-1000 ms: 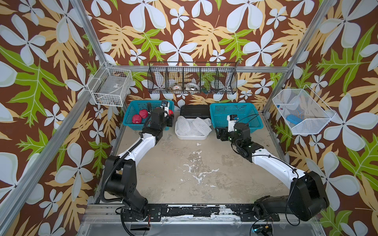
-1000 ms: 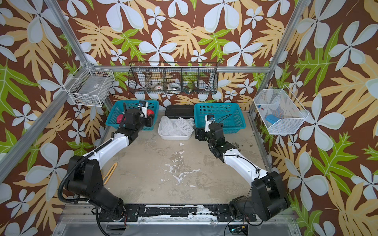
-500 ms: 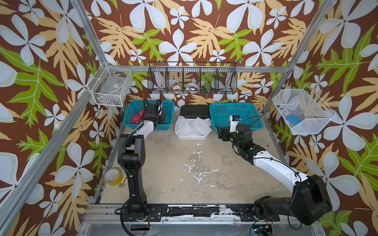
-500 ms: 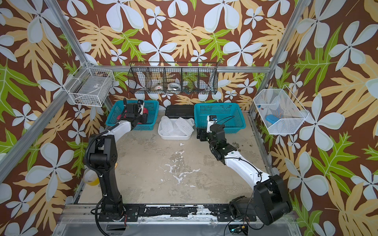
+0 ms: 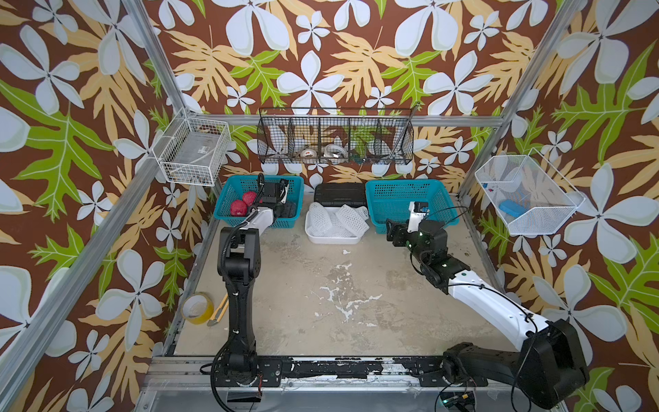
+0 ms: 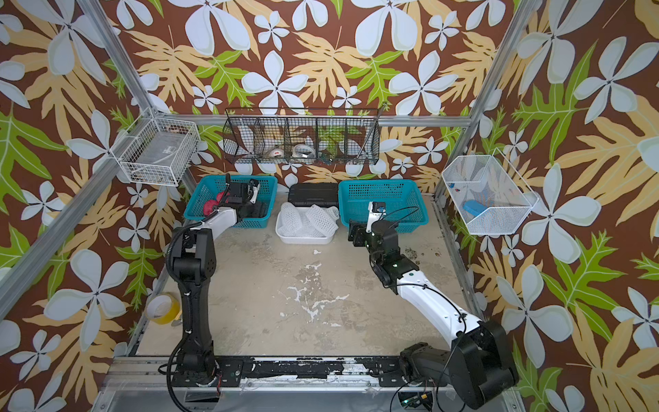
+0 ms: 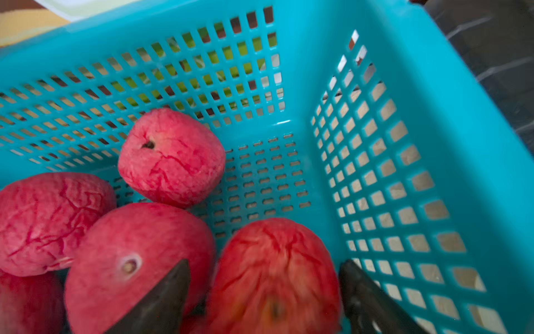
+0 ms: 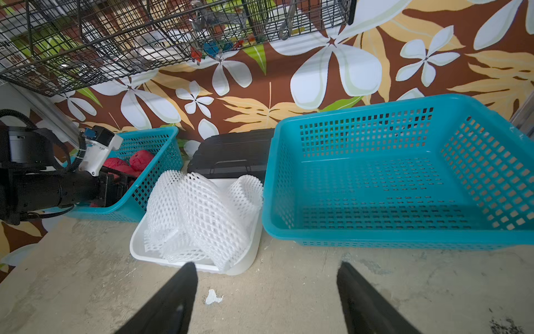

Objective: Remove foam nets from apples
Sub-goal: Place the apple in the basket, then reset both arms

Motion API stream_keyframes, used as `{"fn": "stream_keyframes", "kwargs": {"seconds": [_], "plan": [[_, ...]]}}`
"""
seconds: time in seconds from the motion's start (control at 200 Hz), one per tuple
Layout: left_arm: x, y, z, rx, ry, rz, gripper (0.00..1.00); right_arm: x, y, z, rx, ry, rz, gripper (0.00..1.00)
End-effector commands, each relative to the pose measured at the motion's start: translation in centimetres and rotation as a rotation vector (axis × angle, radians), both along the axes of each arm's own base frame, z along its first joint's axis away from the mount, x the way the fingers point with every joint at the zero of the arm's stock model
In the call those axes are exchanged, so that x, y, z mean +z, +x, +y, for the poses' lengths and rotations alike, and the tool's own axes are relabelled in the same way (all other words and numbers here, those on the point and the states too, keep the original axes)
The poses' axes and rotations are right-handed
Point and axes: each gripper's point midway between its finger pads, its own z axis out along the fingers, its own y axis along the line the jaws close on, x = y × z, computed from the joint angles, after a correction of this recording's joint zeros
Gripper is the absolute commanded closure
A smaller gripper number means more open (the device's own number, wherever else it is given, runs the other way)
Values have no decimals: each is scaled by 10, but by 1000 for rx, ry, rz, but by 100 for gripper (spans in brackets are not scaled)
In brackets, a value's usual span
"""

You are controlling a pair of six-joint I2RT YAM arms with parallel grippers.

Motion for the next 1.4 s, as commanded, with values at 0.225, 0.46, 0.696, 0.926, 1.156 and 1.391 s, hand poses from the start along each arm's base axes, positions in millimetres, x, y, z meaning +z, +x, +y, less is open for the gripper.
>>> {"fn": "stream_keyframes", "kwargs": {"seconds": [0.225,0.46,0.696,0.926,1.156,1.391], "plan": [[96,-40,8,115,-112,-122,0,14,8,-31,-126,-126,-71,17],[145,-168,26,271,-348,-460,0,-19,7,-110,-321,-48,-59,10],[104,-275,51,497,-312,-663,0,-58,-28,-137,-413,-182,-77,10],[75,-298,74,570,-176,-677,0,-85,-45,-139,-395,-242,-79,10],[62,-280,73,488,-196,-685,0,-100,-49,-153,-452,-356,-125,8],[49,-282,68,389,-278,-677,0,-113,-39,-147,-412,-378,-135,6]]}}
